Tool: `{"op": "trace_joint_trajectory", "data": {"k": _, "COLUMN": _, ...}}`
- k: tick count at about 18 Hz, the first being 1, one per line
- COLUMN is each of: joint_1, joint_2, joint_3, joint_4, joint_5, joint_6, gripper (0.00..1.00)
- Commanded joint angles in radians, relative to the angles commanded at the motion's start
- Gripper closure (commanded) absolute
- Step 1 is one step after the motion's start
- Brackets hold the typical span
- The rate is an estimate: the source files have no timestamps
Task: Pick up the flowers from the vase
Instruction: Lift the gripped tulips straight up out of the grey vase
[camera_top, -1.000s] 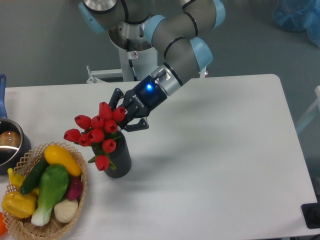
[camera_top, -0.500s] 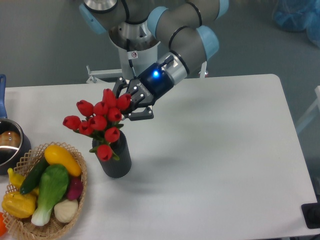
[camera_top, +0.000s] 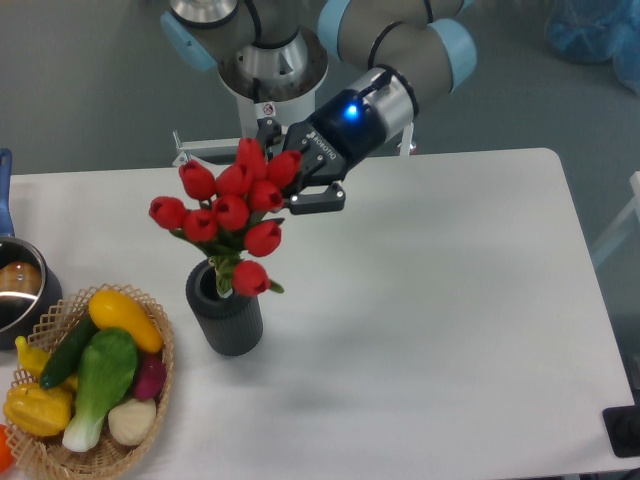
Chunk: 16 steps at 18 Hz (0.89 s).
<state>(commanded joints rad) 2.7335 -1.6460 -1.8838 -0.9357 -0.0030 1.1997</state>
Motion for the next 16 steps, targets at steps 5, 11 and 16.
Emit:
{"op": "trace_joint_trajectory", "data": {"k": 5, "joint_1": 0.025, "joint_2": 0.000, "joint_3": 0.031, "joint_4": 0.000, "joint_5": -0.049, "joint_6": -0.031, "gripper": 1.00}}
{"op": "trace_joint_trajectory", "data": {"k": 11, "joint_1": 0.075, "joint_2": -0.003, "joint_3": 0.061, "joint_4": -0.002, "joint_5": -0.115, "joint_6": -0.034, "gripper": 1.00}}
{"op": "trace_joint_trajectory", "data": {"k": 16, "joint_1": 0.121, "joint_2": -0.005, "joint_3": 0.083, "joint_4": 0.011, "joint_5": -0.103, "joint_6": -0.020, "gripper": 1.00}}
